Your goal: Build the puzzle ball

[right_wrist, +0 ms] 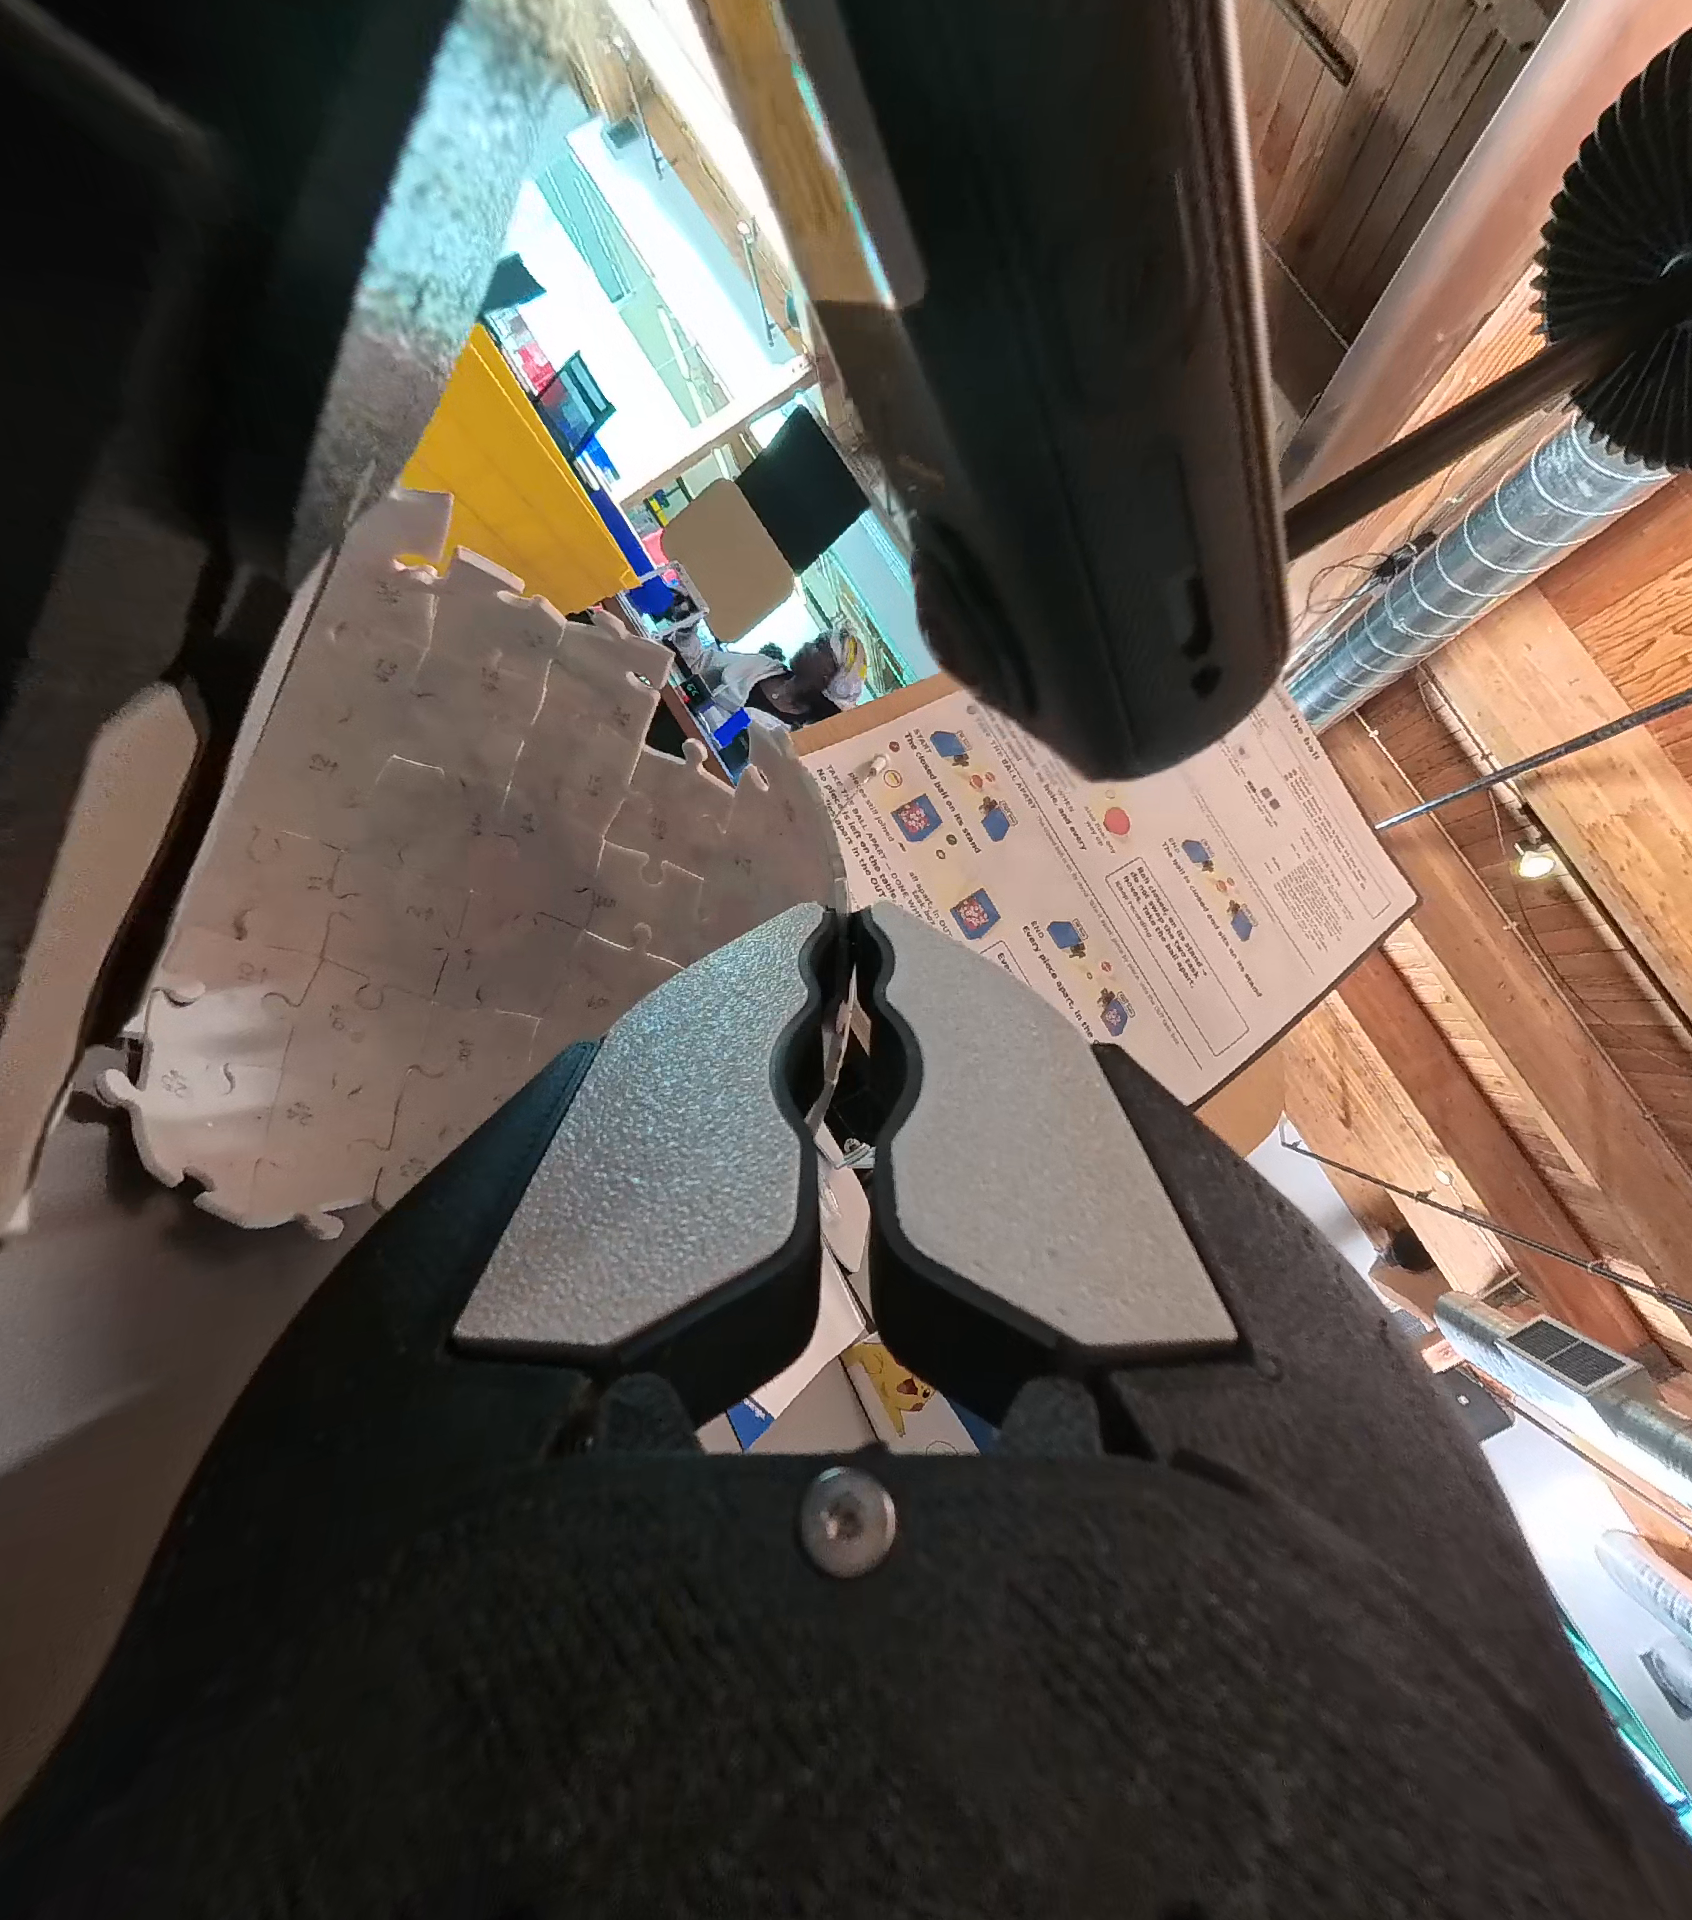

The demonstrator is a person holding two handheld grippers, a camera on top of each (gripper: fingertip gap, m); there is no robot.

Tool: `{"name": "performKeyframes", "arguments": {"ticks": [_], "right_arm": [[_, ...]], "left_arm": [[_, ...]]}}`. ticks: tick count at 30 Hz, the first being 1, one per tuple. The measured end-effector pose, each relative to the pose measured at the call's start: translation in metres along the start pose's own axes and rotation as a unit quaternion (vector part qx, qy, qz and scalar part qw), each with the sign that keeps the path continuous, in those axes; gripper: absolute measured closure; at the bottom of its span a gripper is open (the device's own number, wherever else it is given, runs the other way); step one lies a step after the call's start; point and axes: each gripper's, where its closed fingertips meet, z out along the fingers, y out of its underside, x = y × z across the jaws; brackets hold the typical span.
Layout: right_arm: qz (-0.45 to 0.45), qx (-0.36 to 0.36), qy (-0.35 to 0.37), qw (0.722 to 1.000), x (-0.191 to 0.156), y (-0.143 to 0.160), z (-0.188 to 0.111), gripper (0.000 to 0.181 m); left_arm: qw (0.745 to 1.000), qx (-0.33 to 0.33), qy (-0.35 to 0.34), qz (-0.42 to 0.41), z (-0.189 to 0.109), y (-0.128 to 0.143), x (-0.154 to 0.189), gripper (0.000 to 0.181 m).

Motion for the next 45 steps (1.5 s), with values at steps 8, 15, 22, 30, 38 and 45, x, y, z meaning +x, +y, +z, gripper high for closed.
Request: {"name": "performKeyframes", "arguments": {"ticks": [8,15,22,30,38,45], "right_arm": [[0.001,0.000,-0.001,1.000,0.000,0.000,0.000,0.179],[0.005,-0.001,-0.003,1.000,0.000,0.000,0.001,0.179],[0.007,-0.002,-0.002,1.000,0.000,0.001,0.000,0.179],[-0.027,0.013,-0.003,1.000,-0.002,-0.007,-0.001,0.178],[-0.086,0.038,-0.007,0.996,-0.008,-0.020,-0.002,0.178],[-0.137,0.065,-0.012,0.988,-0.016,-0.034,-0.003,0.178]], "left_arm": [[0.999,0.008,-0.034,0.010,-0.010,0.001,-0.007,0.150],[0.997,0.006,-0.081,0.000,-0.015,0.006,-0.020,0.145],[0.993,0.003,-0.117,0.013,-0.003,-0.002,-0.020,0.139],[0.991,0.061,-0.115,-0.040,-0.027,0.003,-0.021,0.139],[0.987,0.111,-0.091,-0.075,-0.065,0.015,-0.028,0.145],[0.989,0.119,-0.069,-0.046,-0.066,0.015,-0.010,0.149]]}}
